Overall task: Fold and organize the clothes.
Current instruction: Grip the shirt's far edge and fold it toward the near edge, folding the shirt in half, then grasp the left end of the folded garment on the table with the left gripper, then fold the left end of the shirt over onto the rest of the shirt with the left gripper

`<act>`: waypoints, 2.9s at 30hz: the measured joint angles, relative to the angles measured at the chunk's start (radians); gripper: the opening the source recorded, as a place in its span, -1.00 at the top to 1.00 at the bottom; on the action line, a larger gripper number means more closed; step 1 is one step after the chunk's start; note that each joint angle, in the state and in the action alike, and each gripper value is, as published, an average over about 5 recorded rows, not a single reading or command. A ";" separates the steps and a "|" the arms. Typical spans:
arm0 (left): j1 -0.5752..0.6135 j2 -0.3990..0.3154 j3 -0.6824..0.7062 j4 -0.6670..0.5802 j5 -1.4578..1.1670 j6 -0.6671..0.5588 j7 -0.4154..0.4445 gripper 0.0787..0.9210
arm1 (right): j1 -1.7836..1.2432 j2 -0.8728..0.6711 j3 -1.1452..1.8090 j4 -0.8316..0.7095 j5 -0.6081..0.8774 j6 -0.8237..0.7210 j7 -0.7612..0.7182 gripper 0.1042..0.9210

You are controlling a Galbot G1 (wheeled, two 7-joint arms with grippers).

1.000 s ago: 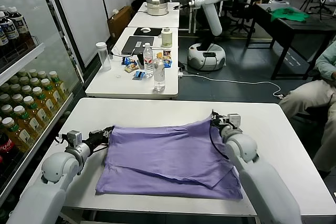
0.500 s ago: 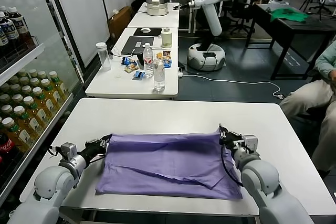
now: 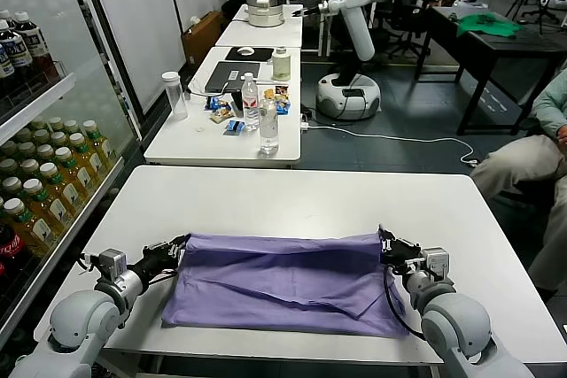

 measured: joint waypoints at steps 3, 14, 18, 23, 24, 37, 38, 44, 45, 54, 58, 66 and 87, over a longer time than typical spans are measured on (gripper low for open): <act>0.007 0.001 0.000 -0.005 0.019 0.020 0.008 0.98 | -0.017 -0.002 0.000 0.002 -0.008 -0.001 0.002 0.95; 0.041 0.007 -0.022 -0.023 0.174 0.057 0.012 0.43 | -0.086 0.003 0.024 0.036 -0.046 -0.001 0.001 0.28; 0.059 0.004 -0.042 -0.047 0.180 0.062 -0.006 0.16 | -0.110 0.006 0.043 0.057 -0.060 -0.002 -0.002 -0.01; 0.085 -0.014 -0.046 -0.104 0.113 0.066 -0.076 -0.19 | -0.135 0.014 0.052 0.079 -0.079 -0.002 -0.005 -0.35; 0.091 -0.020 -0.043 -0.117 0.098 0.066 -0.097 -0.25 | -0.139 0.016 0.053 0.082 -0.082 -0.002 -0.005 -0.44; 0.140 -0.089 0.058 -0.202 -0.025 0.056 -0.421 -0.76 | -0.150 0.044 0.034 0.089 -0.131 -0.002 -0.007 -0.76; 0.140 -0.094 0.063 -0.202 -0.031 0.056 -0.442 -0.77 | -0.150 0.046 0.033 0.088 -0.134 -0.002 -0.007 -0.76; 0.131 -0.108 0.081 -0.184 -0.057 0.058 -0.538 -0.77 | -0.150 0.055 0.026 0.079 -0.145 -0.002 -0.008 -0.76; 0.131 -0.109 0.084 -0.179 -0.060 0.059 -0.549 -0.77 | -0.150 0.057 0.024 0.077 -0.147 -0.001 -0.008 -0.76; 0.121 -0.128 0.115 -0.152 -0.071 0.062 -0.608 -0.76 | -0.147 0.065 0.010 0.061 -0.159 0.000 -0.009 -0.76; 0.112 -0.133 0.122 -0.143 -0.077 0.059 -0.621 -0.59 | -0.147 0.064 0.009 0.061 -0.161 0.000 -0.009 -0.76; 0.115 -0.139 0.134 -0.145 -0.079 0.059 -0.625 -0.04 | -0.148 0.068 0.002 0.058 -0.167 0.000 -0.010 -0.76; 0.114 -0.145 0.122 -0.160 0.028 0.082 -0.616 0.94 | -0.149 0.067 0.012 0.062 -0.172 0.000 -0.013 -0.76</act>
